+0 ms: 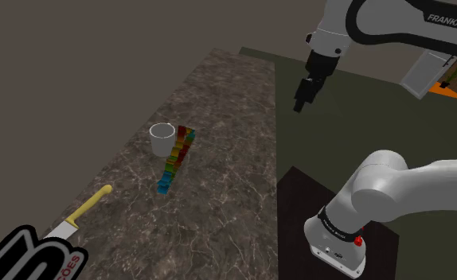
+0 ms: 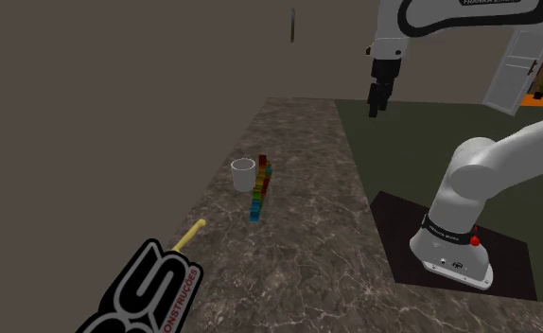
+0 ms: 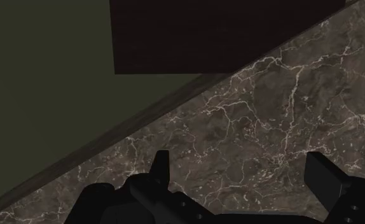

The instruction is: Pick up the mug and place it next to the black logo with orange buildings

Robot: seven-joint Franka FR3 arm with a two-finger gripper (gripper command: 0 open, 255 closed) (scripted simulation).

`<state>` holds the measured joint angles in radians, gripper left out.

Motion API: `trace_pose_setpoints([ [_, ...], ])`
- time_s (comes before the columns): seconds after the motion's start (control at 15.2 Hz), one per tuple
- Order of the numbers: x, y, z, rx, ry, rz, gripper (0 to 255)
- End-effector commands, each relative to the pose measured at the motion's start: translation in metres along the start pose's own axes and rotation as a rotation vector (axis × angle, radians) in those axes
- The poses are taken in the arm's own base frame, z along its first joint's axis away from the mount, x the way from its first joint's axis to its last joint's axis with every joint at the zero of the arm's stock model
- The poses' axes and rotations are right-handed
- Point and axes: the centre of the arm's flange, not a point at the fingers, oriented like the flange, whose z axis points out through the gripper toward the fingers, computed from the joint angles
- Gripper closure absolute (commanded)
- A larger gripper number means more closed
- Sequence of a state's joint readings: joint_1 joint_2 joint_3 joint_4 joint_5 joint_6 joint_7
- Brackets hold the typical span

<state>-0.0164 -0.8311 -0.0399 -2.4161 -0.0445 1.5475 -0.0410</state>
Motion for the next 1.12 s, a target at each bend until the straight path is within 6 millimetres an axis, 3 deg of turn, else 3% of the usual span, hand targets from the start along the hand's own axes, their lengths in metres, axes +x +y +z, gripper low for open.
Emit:
trace_pose_setpoints([
  [0.0, 0.000, 0.000, 0.000, 0.000, 0.000, 0.000, 0],
  [1.06, 0.139, -0.141, 0.071, -0.015, 0.031, 0.047, 0],
])
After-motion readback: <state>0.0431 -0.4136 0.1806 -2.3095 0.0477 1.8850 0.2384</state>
